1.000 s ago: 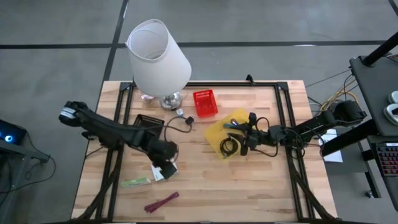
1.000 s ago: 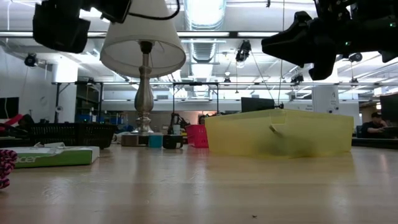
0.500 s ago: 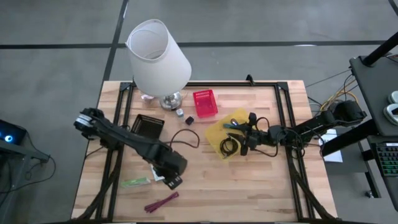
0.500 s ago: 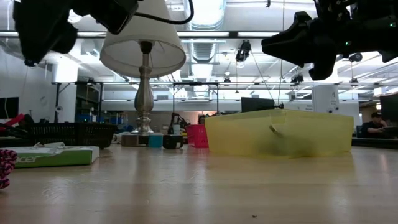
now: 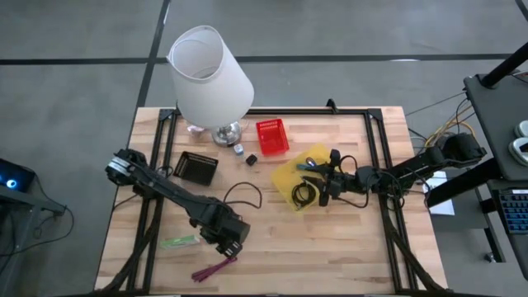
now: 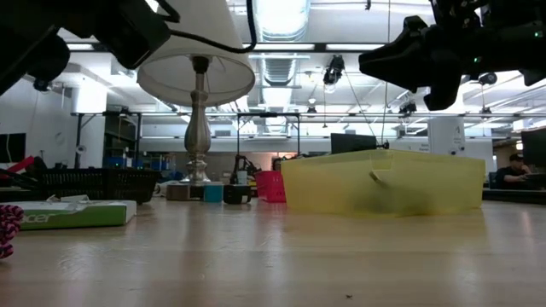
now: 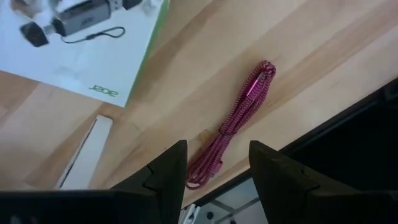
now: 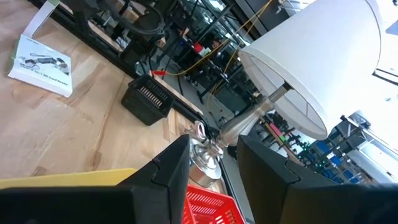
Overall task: Pick and place items into bin
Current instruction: Put the red charger cable into the yellow bin
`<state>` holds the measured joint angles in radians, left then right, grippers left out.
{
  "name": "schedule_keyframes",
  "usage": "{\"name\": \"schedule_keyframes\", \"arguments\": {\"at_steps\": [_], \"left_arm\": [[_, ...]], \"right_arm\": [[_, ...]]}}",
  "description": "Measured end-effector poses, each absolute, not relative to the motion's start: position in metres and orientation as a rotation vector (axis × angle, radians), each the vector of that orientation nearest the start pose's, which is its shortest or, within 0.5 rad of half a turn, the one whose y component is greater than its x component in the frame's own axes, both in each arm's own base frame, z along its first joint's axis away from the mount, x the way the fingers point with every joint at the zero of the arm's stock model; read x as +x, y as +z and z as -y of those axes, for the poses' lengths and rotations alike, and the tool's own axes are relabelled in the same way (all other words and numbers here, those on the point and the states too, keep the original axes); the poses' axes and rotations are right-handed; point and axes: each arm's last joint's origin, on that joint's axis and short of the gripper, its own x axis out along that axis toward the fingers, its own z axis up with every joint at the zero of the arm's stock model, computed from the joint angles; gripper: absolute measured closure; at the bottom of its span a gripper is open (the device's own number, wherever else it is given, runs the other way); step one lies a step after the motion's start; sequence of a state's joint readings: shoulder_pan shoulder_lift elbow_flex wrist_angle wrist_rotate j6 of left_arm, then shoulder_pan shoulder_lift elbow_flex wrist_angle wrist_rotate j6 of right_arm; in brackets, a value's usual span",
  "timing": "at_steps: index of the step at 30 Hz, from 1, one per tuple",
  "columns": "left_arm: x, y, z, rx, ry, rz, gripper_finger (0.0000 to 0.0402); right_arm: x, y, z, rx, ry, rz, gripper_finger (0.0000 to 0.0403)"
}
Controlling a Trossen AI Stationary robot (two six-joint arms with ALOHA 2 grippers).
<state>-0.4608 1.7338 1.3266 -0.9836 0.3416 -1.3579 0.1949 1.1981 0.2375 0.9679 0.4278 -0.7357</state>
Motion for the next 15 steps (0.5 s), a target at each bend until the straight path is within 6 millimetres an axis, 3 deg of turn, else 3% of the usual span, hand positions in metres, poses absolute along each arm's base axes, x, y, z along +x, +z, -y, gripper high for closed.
{"name": "schedule_keyframes", "arguments": {"at_steps": [9,15], "left_arm": [[0.301,0.218,0.170,-1.014,0.288,-1.589,0.0245],[0.304,0.210,0.181,-0.928,0.174,-1.582,0.0245]], "right_arm": [[0.206,0.182,-0.027,-0.732,-0.227,-0.096,0.0280],[0.206,0.181,-0.027,-0.735,-0.224,-0.103,0.0288]]}}
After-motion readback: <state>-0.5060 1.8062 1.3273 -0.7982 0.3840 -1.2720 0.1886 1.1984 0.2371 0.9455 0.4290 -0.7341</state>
